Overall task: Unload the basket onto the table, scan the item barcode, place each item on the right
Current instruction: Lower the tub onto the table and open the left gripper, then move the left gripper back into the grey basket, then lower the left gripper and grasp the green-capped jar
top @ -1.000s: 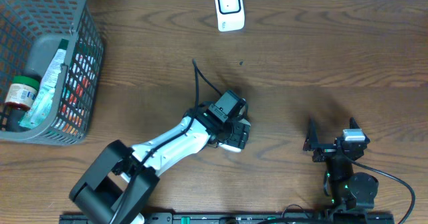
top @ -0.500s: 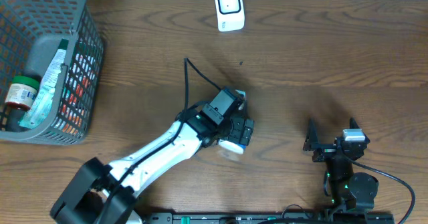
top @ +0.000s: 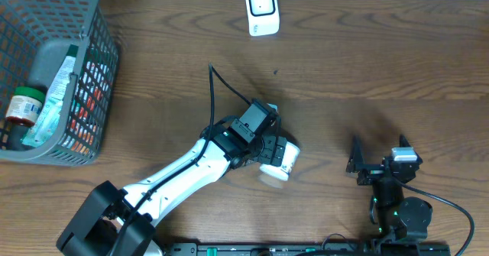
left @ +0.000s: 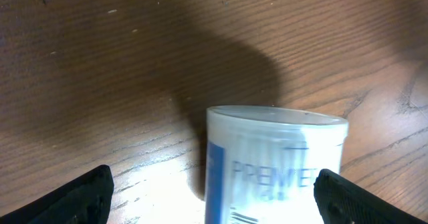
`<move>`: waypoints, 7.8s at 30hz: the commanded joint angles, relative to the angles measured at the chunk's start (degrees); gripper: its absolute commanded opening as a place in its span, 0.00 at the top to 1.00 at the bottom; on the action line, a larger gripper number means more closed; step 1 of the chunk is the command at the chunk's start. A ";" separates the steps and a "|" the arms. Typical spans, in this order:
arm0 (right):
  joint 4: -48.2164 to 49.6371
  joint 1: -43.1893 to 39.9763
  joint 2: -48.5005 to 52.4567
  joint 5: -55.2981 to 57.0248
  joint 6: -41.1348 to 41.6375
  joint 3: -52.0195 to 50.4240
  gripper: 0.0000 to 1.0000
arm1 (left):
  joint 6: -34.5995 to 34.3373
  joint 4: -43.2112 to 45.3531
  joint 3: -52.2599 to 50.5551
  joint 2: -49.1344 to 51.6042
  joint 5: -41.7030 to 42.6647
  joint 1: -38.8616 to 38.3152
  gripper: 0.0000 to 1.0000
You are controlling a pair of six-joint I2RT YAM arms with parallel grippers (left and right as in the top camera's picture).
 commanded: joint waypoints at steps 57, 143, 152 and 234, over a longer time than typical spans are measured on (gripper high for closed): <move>-0.26 -0.28 -0.35 0.35 0.57 -0.07 0.01 | 10.49 -31.17 26.97 -0.31 -8.41 17.31 0.93; -0.24 -0.28 -0.35 0.35 0.57 -0.07 0.01 | 10.23 -25.22 45.83 3.50 -12.92 77.79 0.35; -0.24 -0.28 -0.35 0.35 0.57 -0.07 0.01 | 18.53 -22.82 42.05 5.18 -12.94 77.79 0.28; -0.24 -0.28 -0.35 0.35 0.57 -0.07 0.01 | 37.00 -16.98 45.72 21.59 -12.66 74.75 0.24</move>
